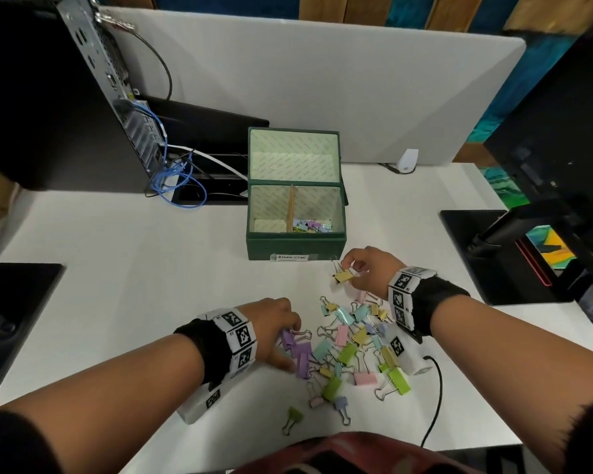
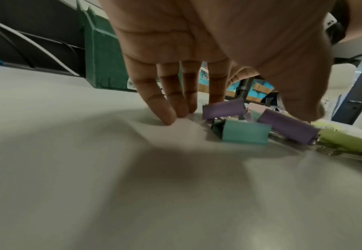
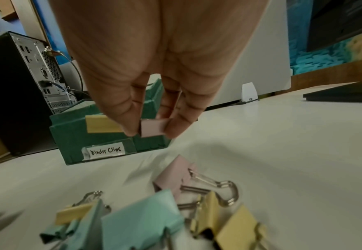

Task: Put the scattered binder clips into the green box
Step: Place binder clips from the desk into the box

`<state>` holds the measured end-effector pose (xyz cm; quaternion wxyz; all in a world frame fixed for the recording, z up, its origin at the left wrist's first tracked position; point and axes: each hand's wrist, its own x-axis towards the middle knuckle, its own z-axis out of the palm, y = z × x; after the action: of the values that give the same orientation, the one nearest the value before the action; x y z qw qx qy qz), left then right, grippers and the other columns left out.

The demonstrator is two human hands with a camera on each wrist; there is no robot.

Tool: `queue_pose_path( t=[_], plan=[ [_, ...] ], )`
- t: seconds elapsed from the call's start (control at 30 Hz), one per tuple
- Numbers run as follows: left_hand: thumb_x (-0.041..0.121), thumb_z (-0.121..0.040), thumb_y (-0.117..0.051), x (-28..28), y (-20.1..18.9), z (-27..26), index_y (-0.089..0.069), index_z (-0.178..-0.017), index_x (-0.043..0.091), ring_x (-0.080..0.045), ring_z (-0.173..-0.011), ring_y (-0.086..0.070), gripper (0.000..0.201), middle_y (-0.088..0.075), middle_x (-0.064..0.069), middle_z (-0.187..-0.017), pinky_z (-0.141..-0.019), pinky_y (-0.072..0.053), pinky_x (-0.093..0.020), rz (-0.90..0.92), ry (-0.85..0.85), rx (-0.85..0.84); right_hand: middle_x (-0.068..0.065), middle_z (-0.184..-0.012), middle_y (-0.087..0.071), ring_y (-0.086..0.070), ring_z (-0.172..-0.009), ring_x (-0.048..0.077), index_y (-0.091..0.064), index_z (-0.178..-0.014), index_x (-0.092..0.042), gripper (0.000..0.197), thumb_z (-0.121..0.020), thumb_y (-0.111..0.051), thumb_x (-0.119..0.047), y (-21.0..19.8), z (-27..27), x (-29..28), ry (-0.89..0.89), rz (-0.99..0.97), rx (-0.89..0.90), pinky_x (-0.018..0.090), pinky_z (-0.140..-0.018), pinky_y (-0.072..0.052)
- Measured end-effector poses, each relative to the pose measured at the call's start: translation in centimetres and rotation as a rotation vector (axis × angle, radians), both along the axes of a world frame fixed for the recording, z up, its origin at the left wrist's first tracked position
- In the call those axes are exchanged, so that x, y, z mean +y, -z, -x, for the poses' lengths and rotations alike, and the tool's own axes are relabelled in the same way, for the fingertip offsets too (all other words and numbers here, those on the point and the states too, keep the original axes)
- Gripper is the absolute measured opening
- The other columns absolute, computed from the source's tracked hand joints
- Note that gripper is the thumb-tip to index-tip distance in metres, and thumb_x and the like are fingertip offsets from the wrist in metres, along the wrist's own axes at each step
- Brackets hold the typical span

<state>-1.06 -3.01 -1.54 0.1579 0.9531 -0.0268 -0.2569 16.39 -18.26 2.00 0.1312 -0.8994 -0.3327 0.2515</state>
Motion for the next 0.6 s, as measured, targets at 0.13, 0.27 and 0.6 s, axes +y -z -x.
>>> queue_pose_path(
  t=[0.13, 0.27, 0.6],
  plan=[
    [0.038, -0.073, -0.07, -0.3, 0.4, -0.2, -0.047, -0.126, 0.022, -0.024, -0.11, -0.05, 0.06, -0.046, -0.003, -0.123, -0.09, -0.047, -0.035, -0.035, -0.012, 0.001, 0.001, -0.096, -0.052, -0.059, -0.098, 0.024, -0.061, -0.097, -0.026, 0.021, -0.081, -0.064, -0.013, -0.3, 0.1, -0.2, 0.031, -0.074, 0.01, 0.025, -0.078, -0.042],
    [0.023, -0.075, -0.065, 0.0, 0.4, -0.5, -0.058, -0.113, 0.017, -0.026, -0.1, -0.056, 0.039, -0.051, -0.006, -0.115, -0.085, -0.05, -0.035, 0.027, -0.11, -0.021, 0.0, -0.093, -0.054, -0.054, -0.087, 0.018, -0.056, -0.087, -0.03, 0.022, -0.08, -0.066, -0.012, -1.0, 0.0, 0.2, 0.049, -0.2, 0.045, 0.026, -0.078, -0.043],
    [0.021, -0.073, -0.067, 3.0, -0.4, -0.9, -0.065, -0.095, 0.02, -0.015, -0.084, -0.05, 0.022, -0.05, 0.004, -0.09, -0.079, -0.041, -0.022, 0.21, -0.485, -0.193, -0.002, -0.073, -0.056, -0.054, -0.07, 0.013, -0.055, -0.076, -0.026, 0.031, -0.08, -0.065, 0.004, -5.1, -0.8, 4.4, 0.224, -0.508, 0.384, 0.026, -0.074, -0.047]
  ],
)
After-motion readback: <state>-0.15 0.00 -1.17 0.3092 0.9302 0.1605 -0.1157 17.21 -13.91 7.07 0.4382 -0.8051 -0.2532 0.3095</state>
